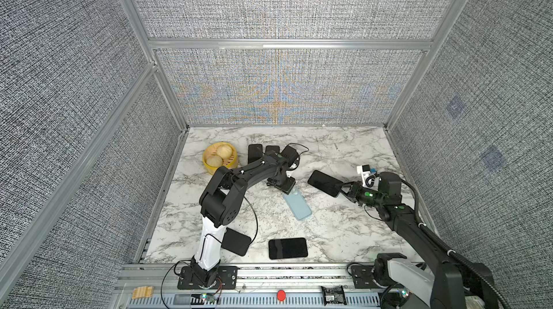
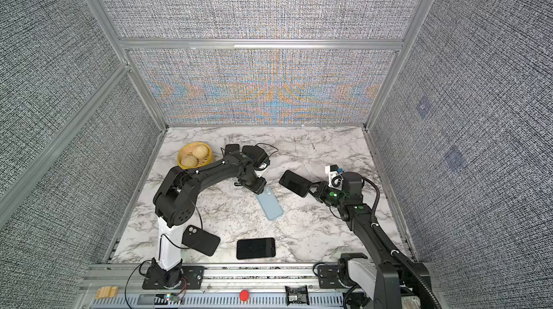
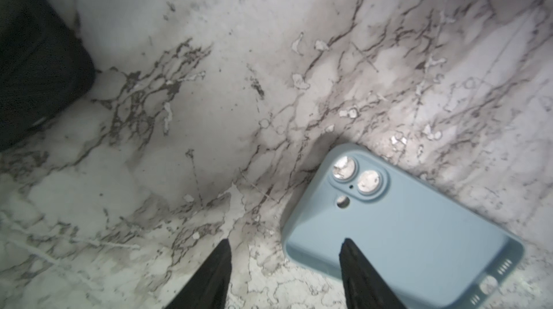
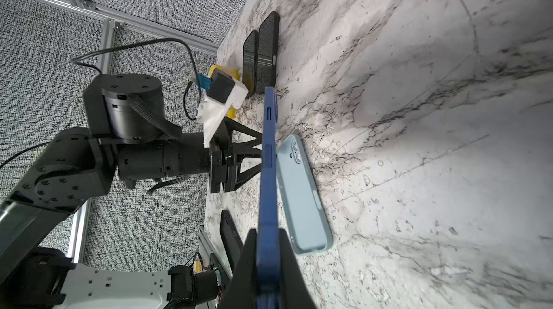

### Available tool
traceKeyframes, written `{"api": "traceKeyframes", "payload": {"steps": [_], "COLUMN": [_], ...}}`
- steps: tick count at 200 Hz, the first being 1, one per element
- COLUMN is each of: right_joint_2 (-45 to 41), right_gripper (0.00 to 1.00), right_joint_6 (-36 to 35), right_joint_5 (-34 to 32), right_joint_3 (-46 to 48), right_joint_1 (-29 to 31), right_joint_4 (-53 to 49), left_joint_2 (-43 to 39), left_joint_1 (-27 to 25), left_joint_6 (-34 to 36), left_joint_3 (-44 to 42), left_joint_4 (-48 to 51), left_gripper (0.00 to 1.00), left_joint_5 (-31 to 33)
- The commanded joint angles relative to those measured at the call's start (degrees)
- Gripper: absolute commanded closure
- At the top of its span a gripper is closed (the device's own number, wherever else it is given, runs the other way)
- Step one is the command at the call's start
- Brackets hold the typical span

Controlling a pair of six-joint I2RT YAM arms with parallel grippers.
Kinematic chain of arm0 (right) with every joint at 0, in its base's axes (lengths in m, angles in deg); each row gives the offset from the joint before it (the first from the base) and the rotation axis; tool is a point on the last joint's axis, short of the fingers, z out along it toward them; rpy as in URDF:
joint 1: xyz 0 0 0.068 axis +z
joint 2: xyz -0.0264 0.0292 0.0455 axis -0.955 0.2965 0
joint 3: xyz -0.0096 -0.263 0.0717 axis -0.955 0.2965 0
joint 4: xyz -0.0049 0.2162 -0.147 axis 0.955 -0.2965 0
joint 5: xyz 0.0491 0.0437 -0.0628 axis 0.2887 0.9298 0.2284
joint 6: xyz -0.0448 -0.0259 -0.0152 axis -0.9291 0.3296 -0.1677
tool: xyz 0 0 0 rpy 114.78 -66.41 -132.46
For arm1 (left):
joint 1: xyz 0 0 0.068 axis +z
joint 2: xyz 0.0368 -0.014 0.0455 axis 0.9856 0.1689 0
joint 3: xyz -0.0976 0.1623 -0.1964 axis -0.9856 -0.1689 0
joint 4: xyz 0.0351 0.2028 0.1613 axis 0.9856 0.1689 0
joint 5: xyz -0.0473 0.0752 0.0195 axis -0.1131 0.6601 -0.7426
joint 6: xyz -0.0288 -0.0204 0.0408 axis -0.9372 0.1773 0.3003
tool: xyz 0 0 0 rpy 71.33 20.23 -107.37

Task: Put the phone into the phone case
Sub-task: 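Move the left gripper onto the light-blue case and grasp its edge, then drag the light-blue case with the left gripper toward the table centre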

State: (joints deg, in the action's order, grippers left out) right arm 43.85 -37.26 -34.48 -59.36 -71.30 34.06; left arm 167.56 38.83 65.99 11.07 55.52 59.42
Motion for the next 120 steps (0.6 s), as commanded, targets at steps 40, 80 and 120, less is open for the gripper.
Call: {"api": "traceKeyframes", "payload": {"steps": [40, 80, 120], "right_joint_2": [-0.84, 1.14, 1.65], "right_gripper": [1.0, 1.0, 1.0], "right_joint_6": [-0.76, -0.27, -0.31], "right_joint_5": [1.72, 2.63, 2.08], "right_joint_3": [0.55, 1.08, 1.18], "right_joint_1": [-0.74, -0.75, -0.75], "right_joint_4": [2.18, 4.27, 4.57], "left_joint_2": [3.02, 3.36, 2.94], "left_joint_1": [-0.78, -0.99, -1.01], "left_joint_6": [0.06, -0.26, -0.72], "left_joint_3": [2.87, 2.2, 0.04], "left_joint_4": [-1.49, -1.78, -3.23], "left_gripper": [0.53, 0.69, 0.74], "left_joint_5": [-0.12, 0.17, -1.8]}}
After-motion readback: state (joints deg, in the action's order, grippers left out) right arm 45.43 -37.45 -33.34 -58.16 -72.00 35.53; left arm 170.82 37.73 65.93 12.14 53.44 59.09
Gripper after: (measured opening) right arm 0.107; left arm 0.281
